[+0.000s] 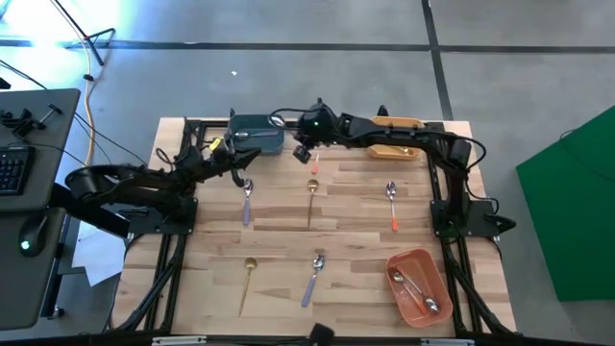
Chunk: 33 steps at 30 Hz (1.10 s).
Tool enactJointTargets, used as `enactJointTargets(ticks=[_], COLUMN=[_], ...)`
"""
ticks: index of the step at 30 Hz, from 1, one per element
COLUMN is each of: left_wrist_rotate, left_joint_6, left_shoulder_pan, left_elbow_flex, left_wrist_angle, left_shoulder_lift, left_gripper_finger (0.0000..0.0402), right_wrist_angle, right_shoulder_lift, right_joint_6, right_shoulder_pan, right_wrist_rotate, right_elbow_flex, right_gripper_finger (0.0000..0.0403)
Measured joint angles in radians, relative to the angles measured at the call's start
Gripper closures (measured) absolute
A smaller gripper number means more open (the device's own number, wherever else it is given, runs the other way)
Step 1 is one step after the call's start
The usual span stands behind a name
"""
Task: Sort silverware by color (type)
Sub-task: Put the top center violet spoon into the dark green bin
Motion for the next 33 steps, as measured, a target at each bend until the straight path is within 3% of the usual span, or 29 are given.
enactJointTargets(ticks=[7, 18, 20, 33], left_wrist_rotate=[0.001, 0.002, 0.002, 0.002], left_joint_6=[-0.008, -0.008, -0.008, 0.0], left_shoulder_pan=[0.0, -0.001, -0.001, -0.002], left_elbow_flex=[0.0, 0.0, 0.0, 0.0], left_wrist_angle=[-0.004, -0.017, -0.019, -0.031], left_shoulder_lift=[-0.013, -0.024, -0.024, -0.024], left_gripper_finger=[0.0401, 0.0401, 0.0401, 0.0401], right_wrist_angle=[0.009, -0.22, -0.124, -0.128], right_shoulder_lift=[0.145, 0.532, 0.533, 0.542], right_joint_6=[-0.042, -0.079, -0.071, -0.011], right_shoulder_pan=[-0.004, -0.014, -0.015, -0.029], right_wrist_rotate=[-0.031, -0.115, -0.131, -0.151], right_elbow_flex=[0.203, 0.785, 0.736, 0.684], right_gripper_finger=[0.0373, 0.0372, 0.0372, 0.037])
